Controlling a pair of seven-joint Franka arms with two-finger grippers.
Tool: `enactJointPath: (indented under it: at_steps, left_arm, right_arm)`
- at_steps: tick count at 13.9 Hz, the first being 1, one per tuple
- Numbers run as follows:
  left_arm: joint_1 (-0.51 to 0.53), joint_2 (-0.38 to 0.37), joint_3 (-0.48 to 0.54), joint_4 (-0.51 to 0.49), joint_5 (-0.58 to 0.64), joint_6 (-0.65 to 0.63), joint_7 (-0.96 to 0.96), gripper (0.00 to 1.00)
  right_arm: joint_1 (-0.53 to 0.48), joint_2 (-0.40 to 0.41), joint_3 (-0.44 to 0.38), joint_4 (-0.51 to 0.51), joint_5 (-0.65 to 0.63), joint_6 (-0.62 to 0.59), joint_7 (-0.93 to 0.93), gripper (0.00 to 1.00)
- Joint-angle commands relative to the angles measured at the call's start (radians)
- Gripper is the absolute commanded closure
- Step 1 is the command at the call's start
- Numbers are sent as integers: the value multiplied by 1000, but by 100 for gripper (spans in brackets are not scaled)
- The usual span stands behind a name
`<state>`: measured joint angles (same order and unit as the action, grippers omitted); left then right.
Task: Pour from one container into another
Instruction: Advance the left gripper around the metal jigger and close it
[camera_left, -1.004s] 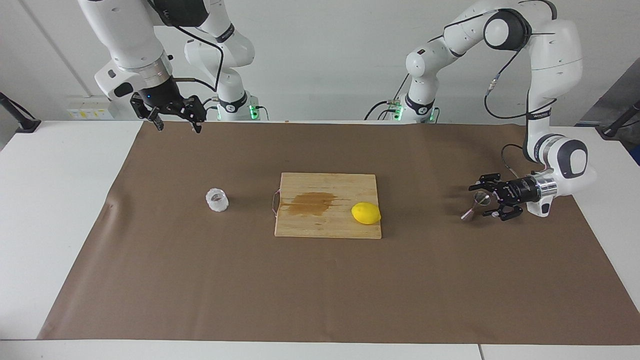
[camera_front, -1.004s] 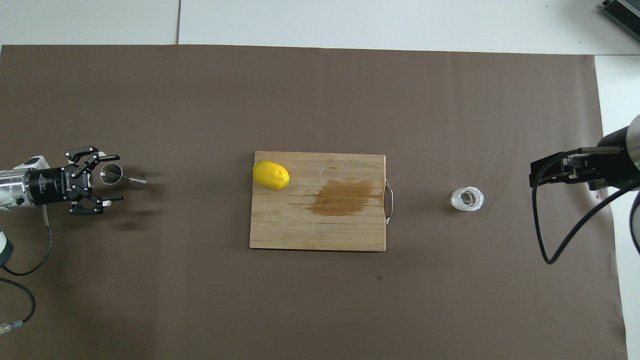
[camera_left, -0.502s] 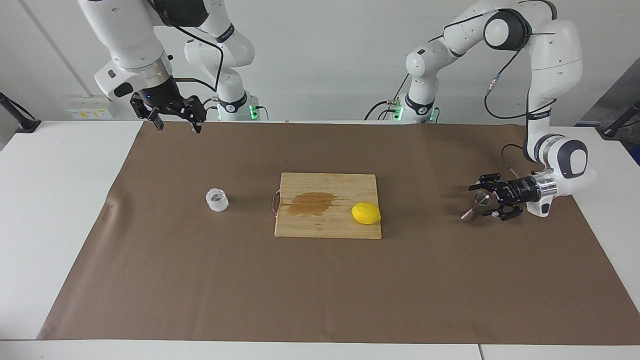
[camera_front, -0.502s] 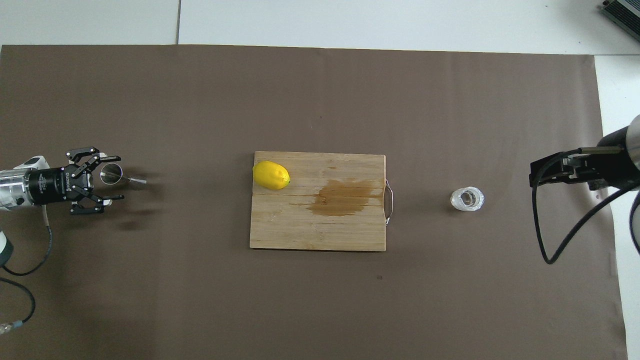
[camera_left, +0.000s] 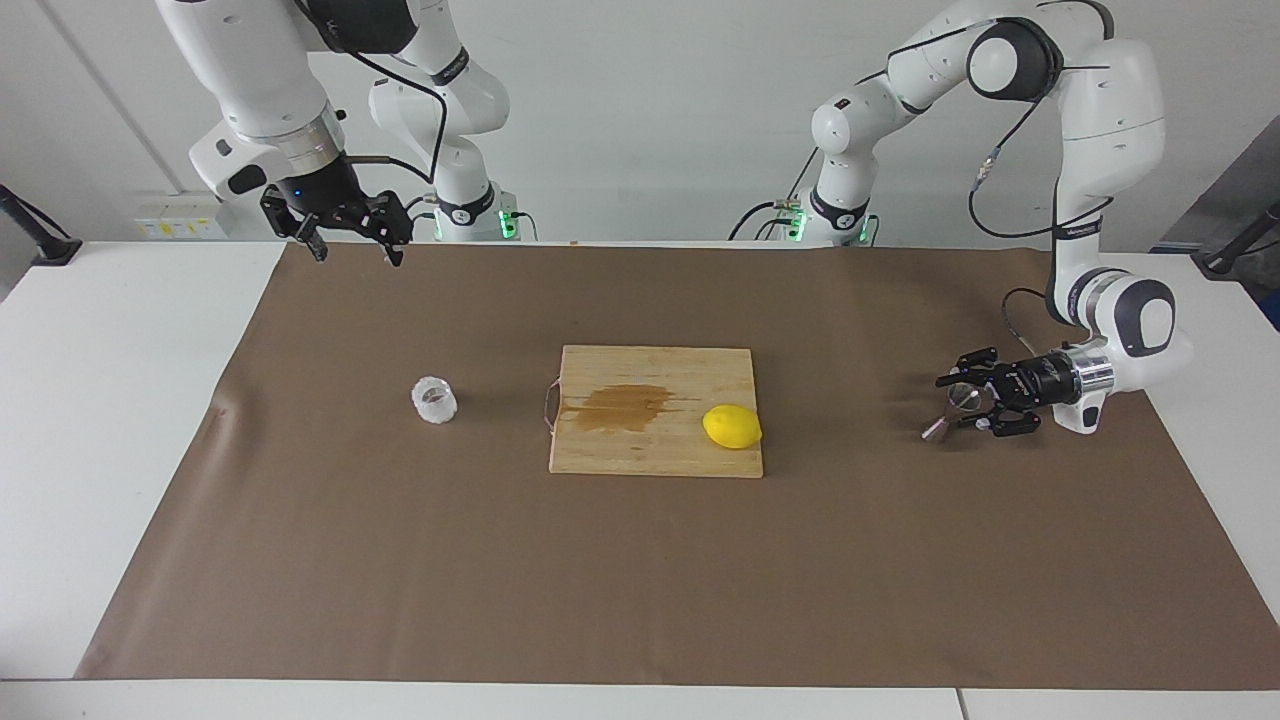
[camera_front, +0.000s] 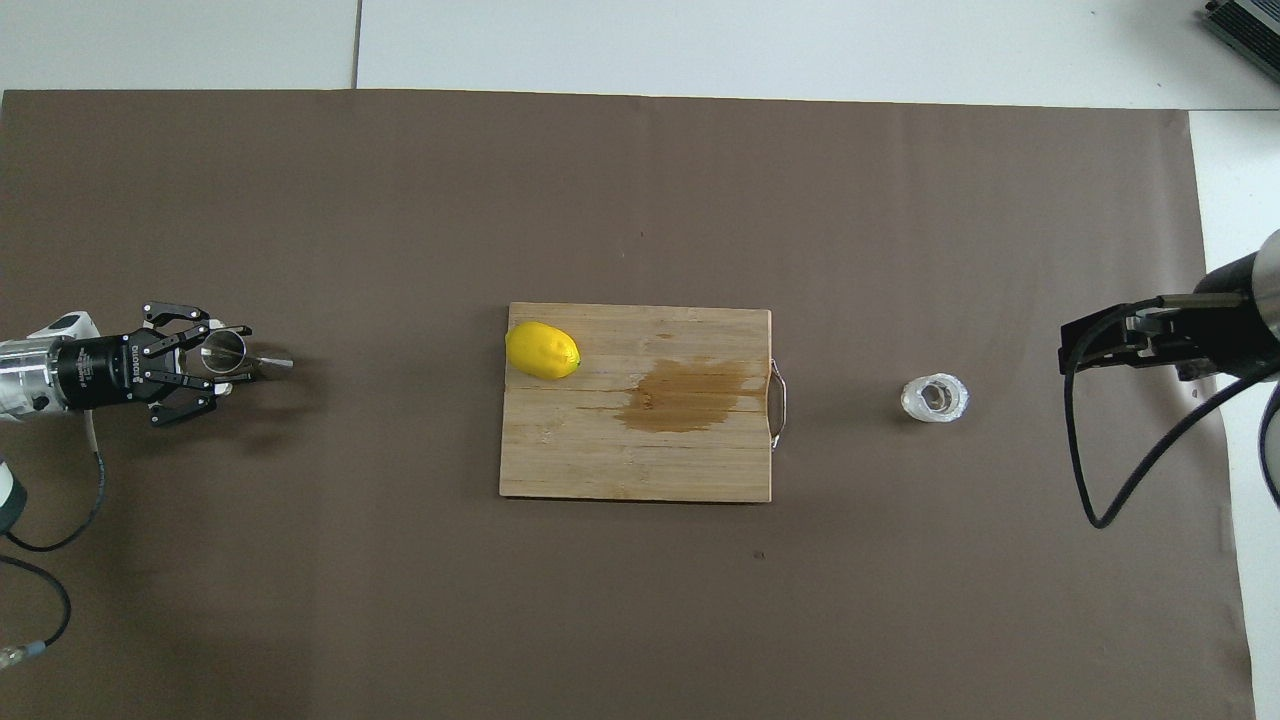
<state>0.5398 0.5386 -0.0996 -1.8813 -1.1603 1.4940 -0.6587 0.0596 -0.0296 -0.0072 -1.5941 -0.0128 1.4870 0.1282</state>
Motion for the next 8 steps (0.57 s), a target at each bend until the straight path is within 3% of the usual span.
enactJointPath:
  at_steps: [1,8]
  left_arm:
    - [-9,1,11,-12,-21,-17,19,51]
    - [-9,1,11,-12,-35,-18,8,72]
  right_arm:
    - [-17,-3,4,-3,33,-5,-27,0]
    - [-17,-3,4,-3,33,-5,-27,0]
